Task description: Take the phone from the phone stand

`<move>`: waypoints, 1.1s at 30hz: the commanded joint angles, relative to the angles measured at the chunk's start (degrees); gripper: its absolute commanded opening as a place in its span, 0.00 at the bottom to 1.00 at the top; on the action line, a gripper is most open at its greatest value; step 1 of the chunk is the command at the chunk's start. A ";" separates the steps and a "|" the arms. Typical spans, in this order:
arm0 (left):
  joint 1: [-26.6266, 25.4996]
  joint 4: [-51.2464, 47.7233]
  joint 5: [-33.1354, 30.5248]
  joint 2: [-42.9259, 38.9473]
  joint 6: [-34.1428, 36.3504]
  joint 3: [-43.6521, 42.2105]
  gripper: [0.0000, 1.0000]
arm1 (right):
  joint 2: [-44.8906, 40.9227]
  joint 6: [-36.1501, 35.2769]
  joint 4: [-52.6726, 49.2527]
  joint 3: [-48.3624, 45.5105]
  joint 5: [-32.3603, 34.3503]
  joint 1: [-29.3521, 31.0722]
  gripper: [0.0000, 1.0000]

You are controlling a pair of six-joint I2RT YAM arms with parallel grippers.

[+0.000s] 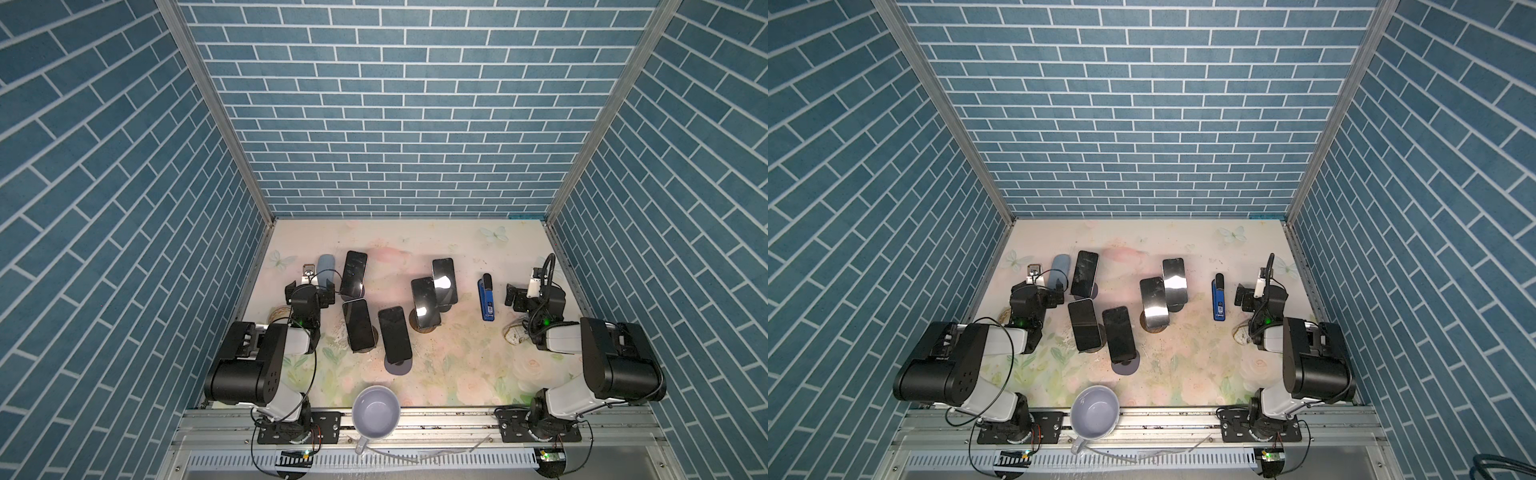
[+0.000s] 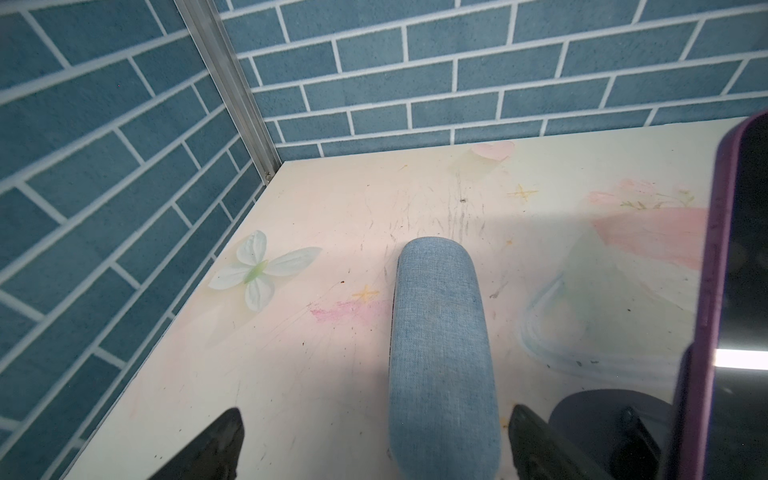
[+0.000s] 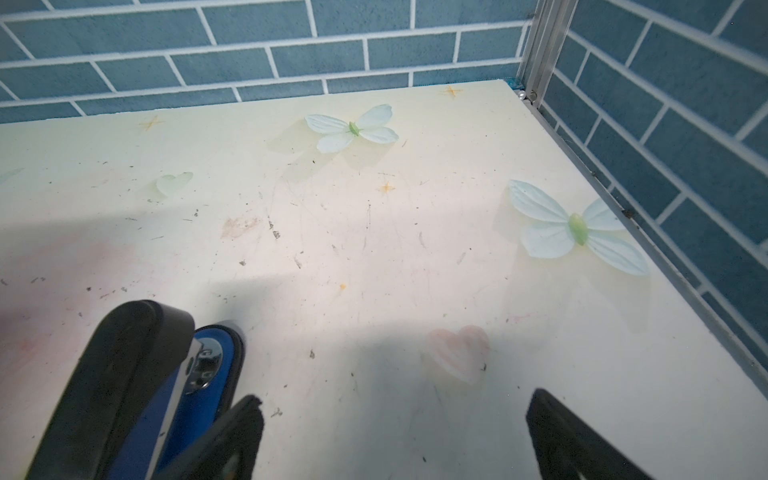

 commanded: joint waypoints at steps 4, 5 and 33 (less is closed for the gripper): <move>0.34 0.45 -0.60 -0.08 0.08 0.34 1.00 | -1.39 -0.66 -1.15 2.41 -0.02 0.15 0.99; 0.34 0.42 -1.29 -0.63 -0.27 0.10 1.00 | -2.71 -0.28 -3.57 3.14 0.77 0.19 0.99; -10.20 -55.76 -5.74 -31.05 -22.74 18.72 1.00 | -9.84 20.20 -60.94 37.42 0.70 19.27 0.99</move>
